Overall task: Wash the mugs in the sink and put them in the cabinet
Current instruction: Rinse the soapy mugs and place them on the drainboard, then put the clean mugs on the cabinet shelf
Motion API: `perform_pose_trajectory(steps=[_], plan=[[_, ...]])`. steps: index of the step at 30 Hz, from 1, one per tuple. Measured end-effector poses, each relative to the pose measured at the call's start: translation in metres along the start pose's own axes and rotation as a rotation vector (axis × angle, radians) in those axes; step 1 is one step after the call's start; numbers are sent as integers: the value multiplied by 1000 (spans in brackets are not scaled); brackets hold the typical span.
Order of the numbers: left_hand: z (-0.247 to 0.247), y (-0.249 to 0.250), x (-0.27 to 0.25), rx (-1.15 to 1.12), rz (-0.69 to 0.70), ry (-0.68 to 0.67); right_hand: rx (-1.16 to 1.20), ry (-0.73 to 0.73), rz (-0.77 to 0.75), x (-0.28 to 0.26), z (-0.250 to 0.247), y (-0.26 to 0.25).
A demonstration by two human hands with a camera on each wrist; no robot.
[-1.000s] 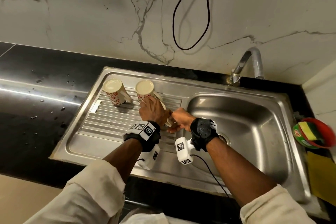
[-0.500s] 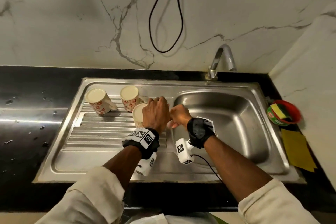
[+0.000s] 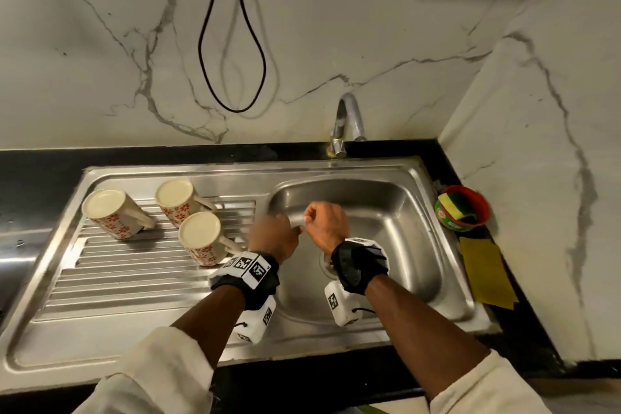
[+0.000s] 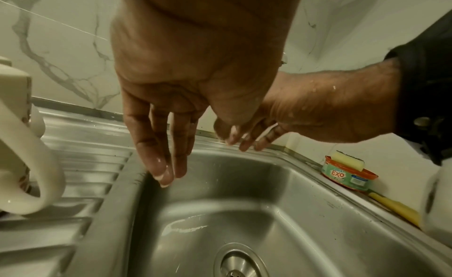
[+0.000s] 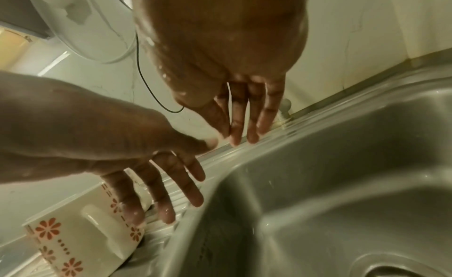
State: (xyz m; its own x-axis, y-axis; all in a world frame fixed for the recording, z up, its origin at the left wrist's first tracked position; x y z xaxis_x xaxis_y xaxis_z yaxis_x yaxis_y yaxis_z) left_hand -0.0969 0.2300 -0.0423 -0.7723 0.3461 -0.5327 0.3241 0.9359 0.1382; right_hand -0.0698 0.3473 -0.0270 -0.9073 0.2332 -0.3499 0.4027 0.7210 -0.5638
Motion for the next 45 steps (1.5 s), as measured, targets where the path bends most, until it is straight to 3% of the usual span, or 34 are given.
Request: perform_pose_trajectory(steps=[4,7,10,14,19,31,40,45], plan=[[4,6,4,9,-49,11,-31,24,-26,7,-15,7],[10,12,7,-31,-85,-9,-105,-148,17,13,-8,16],[14,19,10,-83,-107,31,-102,-210,6,14,-1,30],[13,20,-3,-193,-153,96,-90,-181,-43,13,7,36],[6,3,-28,-220,-213,163,-69,-143,-195,0,9,7],[-49,-141,-122,-301,-479,409,-246,-136,-701,-51,46,-189],[-85,-292,-190,-315,-582,499,-350,-21,-911,-70,86,-339],[-144,-388,-238,-261,-568,647,-320,121,-983,-90,82,-458]])
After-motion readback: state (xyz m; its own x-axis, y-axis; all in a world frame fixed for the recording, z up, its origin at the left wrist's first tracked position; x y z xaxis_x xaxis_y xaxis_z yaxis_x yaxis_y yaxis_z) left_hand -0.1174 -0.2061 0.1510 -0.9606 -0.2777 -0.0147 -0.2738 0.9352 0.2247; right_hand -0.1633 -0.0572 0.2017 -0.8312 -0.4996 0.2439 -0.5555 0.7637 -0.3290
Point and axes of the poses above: each hand's wrist, its own x-axis towards the middle knuckle, its own z-axis out of the palm, y = z × x, the point moved 7 cm from there along x, towards the middle knuckle, and after that the axes turned 15 degrees about -y, right-handed, at the moved point
